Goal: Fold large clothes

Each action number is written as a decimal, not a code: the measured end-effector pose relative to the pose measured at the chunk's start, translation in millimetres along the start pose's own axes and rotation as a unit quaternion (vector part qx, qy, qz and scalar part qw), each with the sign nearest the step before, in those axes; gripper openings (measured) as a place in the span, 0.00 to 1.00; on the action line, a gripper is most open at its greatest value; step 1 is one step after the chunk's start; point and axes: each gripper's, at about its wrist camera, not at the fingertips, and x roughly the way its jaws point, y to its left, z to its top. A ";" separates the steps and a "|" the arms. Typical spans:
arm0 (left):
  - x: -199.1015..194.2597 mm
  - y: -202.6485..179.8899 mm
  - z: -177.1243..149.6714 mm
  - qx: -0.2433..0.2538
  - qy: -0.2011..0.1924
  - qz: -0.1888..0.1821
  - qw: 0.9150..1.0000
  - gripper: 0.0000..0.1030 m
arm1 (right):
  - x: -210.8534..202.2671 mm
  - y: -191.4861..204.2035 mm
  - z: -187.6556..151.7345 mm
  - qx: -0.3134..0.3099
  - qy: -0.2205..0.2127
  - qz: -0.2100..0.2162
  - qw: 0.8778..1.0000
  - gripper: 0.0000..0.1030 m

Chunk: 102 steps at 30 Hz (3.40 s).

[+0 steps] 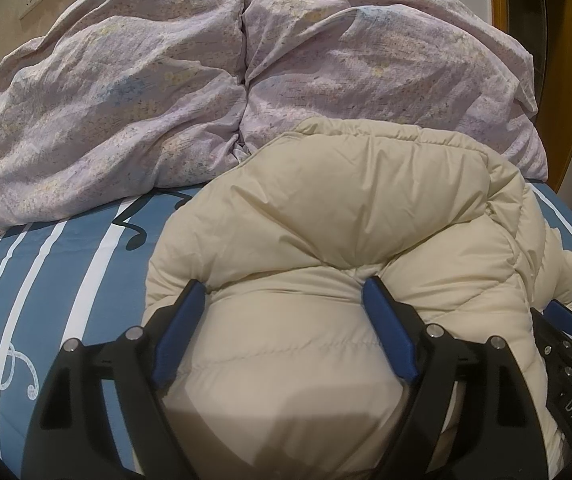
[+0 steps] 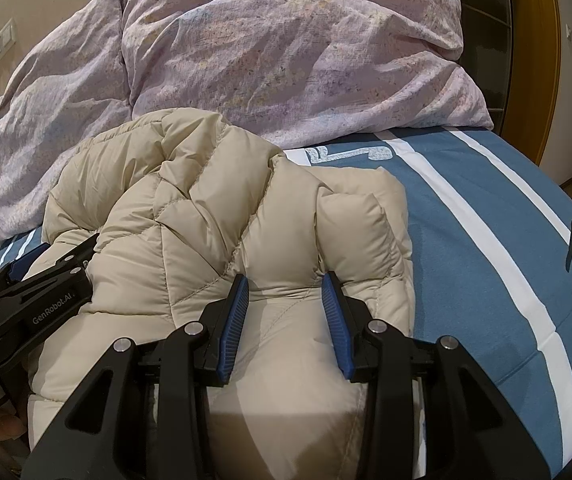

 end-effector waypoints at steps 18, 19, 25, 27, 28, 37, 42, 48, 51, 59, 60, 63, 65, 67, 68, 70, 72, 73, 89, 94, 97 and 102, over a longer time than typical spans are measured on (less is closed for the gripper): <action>0.4 -0.2 0.4 0.001 0.000 0.000 1.000 0.80 | 0.7 -0.5 -0.4 0.002 -0.001 0.003 1.000 0.40; 0.5 -0.1 0.5 0.001 0.000 0.000 1.000 0.80 | 0.5 -0.8 -0.5 0.002 -0.001 0.003 1.000 0.40; 0.5 -0.4 0.5 0.001 0.000 0.000 1.000 0.80 | 0.8 -0.5 -0.5 0.002 -0.001 0.003 1.000 0.40; 0.5 -0.5 0.5 0.001 0.000 0.000 1.000 0.80 | 0.5 -1.0 -0.6 0.002 -0.001 0.003 1.000 0.40; 0.6 -0.3 0.6 0.001 0.000 0.000 1.000 0.80 | 0.8 -0.6 -0.5 0.002 -0.001 0.003 1.000 0.40; 0.8 -0.3 0.5 0.001 0.001 0.001 1.000 0.80 | 1.2 -0.5 -0.8 0.003 -0.001 0.003 1.000 0.40; 0.7 0.1 0.4 0.001 0.000 0.001 1.000 0.81 | 1.2 -0.8 -0.9 0.002 -0.001 0.002 1.000 0.40; -8.5 10.8 -0.4 -0.002 0.005 -0.010 1.000 0.82 | -0.1 -0.1 0.8 -0.005 0.007 0.003 1.000 0.40; -36.6 29.2 -7.6 -0.012 -0.002 -0.032 0.999 0.82 | -15.6 -0.1 7.2 -0.007 0.014 0.005 1.000 0.46; -60.6 49.7 -11.8 -0.015 -0.017 -0.012 1.000 0.85 | -41.3 -1.0 33.5 0.058 -0.030 0.030 0.997 0.48; -60.4 48.0 -11.3 -0.014 -0.017 -0.009 1.000 0.85 | -38.9 3.3 35.4 0.052 -0.034 0.021 0.998 0.48; -55.6 42.4 -14.5 -0.003 -0.014 0.001 1.000 0.85 | -28.7 10.2 38.0 0.035 -0.038 -0.007 0.999 0.48; -51.0 39.5 -17.9 0.002 -0.013 0.002 1.000 0.85 | -16.2 8.0 36.2 0.032 -0.029 -0.023 0.999 0.48; -46.8 38.6 -22.0 0.002 -0.014 -0.008 1.000 0.86 | -6.5 -0.1 27.3 0.034 -0.017 -0.030 0.999 0.48; -45.4 39.0 -23.5 -0.001 -0.013 -0.016 1.000 0.86 | -3.5 -2.3 21.4 0.030 -0.019 -0.032 0.999 0.48; -42.8 38.3 -24.5 -0.005 -0.011 -0.022 1.000 0.86 | -1.1 -1.2 16.7 0.017 -0.023 -0.042 0.999 0.48; -40.6 36.7 -25.6 -0.007 -0.008 -0.025 1.000 0.86 | 2.2 1.5 13.1 0.005 -0.022 -0.052 0.998 0.48; -39.1 36.6 -26.5 -0.009 -0.007 -0.026 1.000 0.86 | 3.3 1.3 12.9 0.004 -0.021 -0.053 0.998 0.48; -24.0 36.1 -31.0 -0.015 0.007 -0.036 0.999 0.89 | 11.8 -1.5 15.2 0.015 0.005 -0.043 0.999 0.50; -22.8 36.5 -31.3 -0.017 0.009 -0.038 0.999 0.89 | 12.2 -1.5 16.1 0.015 0.006 -0.044 0.999 0.50; -22.6 36.5 -31.4 -0.018 0.010 -0.040 0.999 0.89 | 12.0 -1.6 16.2 0.015 0.005 -0.044 0.999 0.50; -22.5 36.4 -31.7 -0.018 0.010 -0.040 0.999 0.90 | 12.2 -2.0 16.1 0.014 0.006 -0.043 0.999 0.51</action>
